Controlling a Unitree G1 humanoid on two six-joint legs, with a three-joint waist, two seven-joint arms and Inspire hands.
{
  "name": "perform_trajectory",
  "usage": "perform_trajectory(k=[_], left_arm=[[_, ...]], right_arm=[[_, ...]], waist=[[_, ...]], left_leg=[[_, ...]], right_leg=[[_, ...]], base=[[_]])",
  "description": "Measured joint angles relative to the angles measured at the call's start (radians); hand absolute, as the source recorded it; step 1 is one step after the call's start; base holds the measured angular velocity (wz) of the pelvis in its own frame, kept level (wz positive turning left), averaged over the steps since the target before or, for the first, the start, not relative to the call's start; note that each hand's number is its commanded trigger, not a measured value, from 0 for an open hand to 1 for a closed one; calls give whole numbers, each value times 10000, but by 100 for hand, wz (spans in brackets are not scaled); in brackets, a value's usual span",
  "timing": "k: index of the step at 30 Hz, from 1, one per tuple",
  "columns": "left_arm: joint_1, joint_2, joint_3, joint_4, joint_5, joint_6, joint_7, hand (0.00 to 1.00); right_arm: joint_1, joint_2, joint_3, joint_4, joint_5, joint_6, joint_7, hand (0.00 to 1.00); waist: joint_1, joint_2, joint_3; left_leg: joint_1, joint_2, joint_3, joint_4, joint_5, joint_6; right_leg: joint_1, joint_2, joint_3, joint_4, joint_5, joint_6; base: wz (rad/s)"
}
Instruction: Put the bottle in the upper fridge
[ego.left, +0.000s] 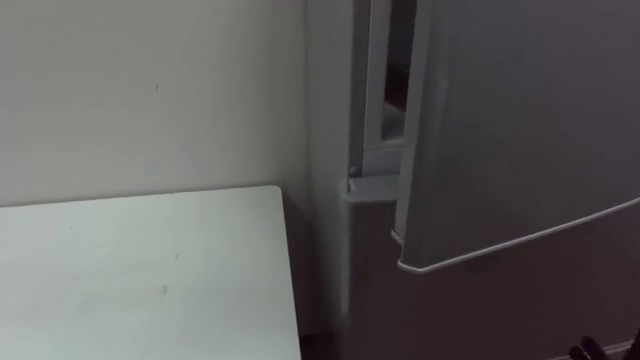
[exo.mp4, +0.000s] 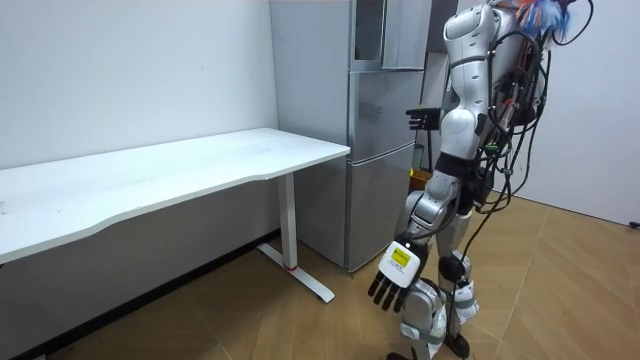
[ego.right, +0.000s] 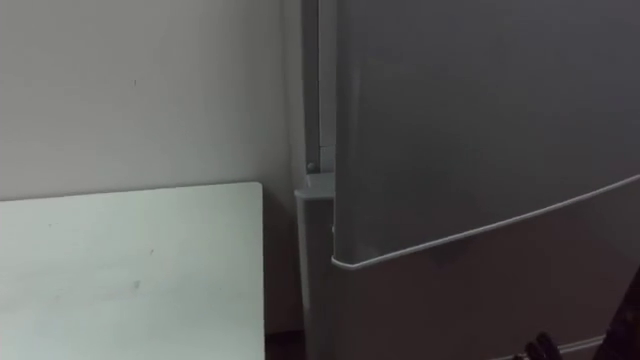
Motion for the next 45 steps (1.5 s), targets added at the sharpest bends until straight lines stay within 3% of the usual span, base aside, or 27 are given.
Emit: perform_trajectory(k=[6,11,17,22,25,32,39,45], left_arm=[[38,-2,574,-246,166,96,6,0],[44,3,576,-297,187,97,0,0],[38,68,871,-342,357,4,14,0],[4,55,992,-344,375,-5,98,0],[-82,32,1047,-345,587,4,105,0],[-279,34,1062,-329,1044,-2,107,0],[-340,85,1038,-97,1045,9,104,0],[-356,122,1032,63,1089,11,99,0]], right_arm=[[-45,-7,-1089,-421,-272,2,-1268,0],[-610,-139,-1602,-1302,-1796,-32,-2592,0],[-1485,-739,-1937,-2079,-2222,-175,-3792,0],[-2172,-957,-2024,-2386,-2663,-370,-4506,0],[-2618,-1138,-2025,-2628,-3252,-372,-4720,0],[-3508,-1595,-2024,-3103,-4171,-563,-4829,0],[-4225,-1658,-1932,-3217,-4535,-641,-5070,0],[-4981,-1663,-1623,-3215,-4563,-741,-5085,0]], waist=[[44,-124,-1],[63,-184,9],[111,-289,33],[115,-493,106],[257,-539,127],[416,-652,93],[628,-721,72],[866,-784,133]], left_leg=[[73,-15,8,-42,-2,1],[51,-12,14,-45,-1,-1],[94,-16,-43,-55,0,-1],[65,-29,-162,-52,3,-6],[35,-33,-166,-53,2,-5],[-23,-75,-348,-58,3,-3],[59,-125,-547,-48,6,0],[37,-149,-733,-15,8,2]], right_leg=[[66,-7,2,-13,-16,14],[-9,-5,10,5,-35,11],[151,0,-59,-21,-36,17],[169,-14,-179,-53,-45,24],[102,-27,-181,-35,-53,26],[187,-78,-449,-146,-69,32],[396,-114,-622,-194,-101,62],[479,-129,-779,-215,-113,72]], base=[[0],[0],[3],[7],[0],[8],[9],[8]])
